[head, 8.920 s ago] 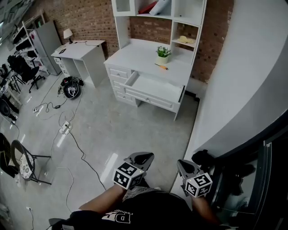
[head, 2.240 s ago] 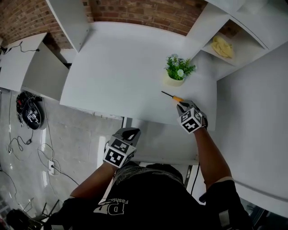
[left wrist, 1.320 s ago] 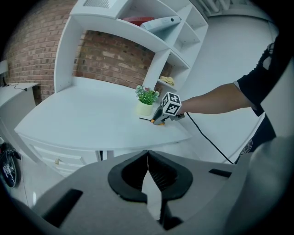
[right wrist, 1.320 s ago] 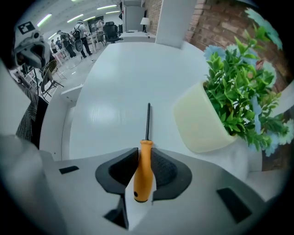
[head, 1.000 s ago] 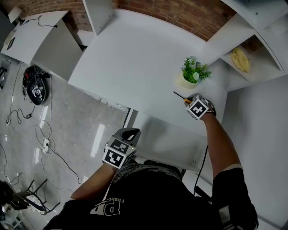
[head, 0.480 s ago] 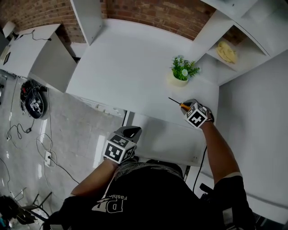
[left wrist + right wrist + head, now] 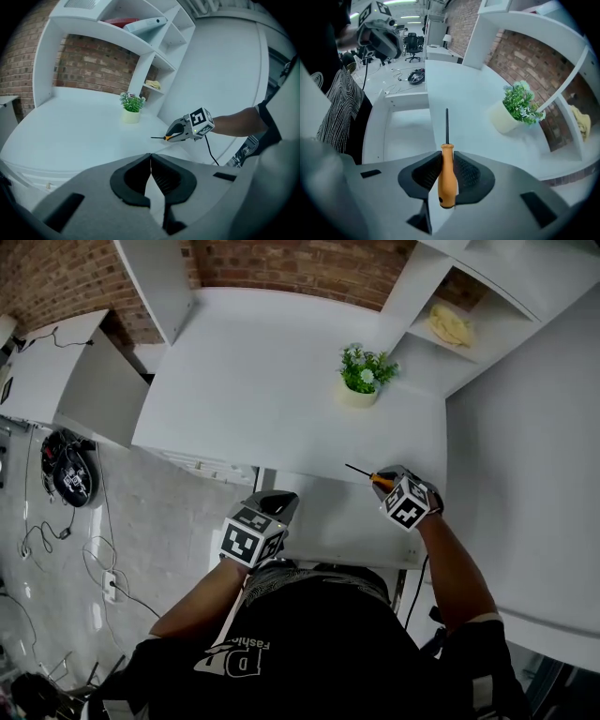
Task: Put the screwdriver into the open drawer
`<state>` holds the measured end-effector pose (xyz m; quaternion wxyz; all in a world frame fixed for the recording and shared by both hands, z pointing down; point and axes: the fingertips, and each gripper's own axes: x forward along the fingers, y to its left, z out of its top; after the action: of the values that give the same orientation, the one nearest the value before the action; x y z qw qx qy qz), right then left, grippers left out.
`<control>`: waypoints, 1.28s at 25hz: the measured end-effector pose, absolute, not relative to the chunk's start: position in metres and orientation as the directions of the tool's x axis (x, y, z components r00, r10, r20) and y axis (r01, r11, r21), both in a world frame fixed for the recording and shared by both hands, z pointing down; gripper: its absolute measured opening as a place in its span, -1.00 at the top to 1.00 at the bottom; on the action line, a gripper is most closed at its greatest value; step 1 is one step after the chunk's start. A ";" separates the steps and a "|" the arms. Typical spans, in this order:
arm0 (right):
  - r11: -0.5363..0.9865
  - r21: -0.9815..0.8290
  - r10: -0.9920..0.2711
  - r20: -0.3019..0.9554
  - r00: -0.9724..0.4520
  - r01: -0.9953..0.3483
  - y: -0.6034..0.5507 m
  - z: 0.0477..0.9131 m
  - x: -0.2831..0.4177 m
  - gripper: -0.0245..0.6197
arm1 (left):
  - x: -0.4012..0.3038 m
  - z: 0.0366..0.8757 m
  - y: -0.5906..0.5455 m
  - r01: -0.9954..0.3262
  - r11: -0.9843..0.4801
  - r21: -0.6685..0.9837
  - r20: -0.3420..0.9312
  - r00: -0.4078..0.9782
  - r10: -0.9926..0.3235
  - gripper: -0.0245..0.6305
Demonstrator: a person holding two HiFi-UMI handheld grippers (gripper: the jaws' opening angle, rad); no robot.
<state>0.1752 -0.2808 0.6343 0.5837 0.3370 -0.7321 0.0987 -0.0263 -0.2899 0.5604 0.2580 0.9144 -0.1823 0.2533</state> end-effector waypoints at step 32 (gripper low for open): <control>0.872 0.133 -0.183 0.981 -0.062 -0.471 -0.201 0.802 0.126 0.67 | -0.045 0.597 -0.248 -0.521 -0.756 0.396 0.651 0.740 -0.168 0.87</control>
<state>0.1260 -0.2012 0.8020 0.6460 0.2272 -0.7202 0.1113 -0.0445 -0.2479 0.5967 0.2902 0.8864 -0.1944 0.3037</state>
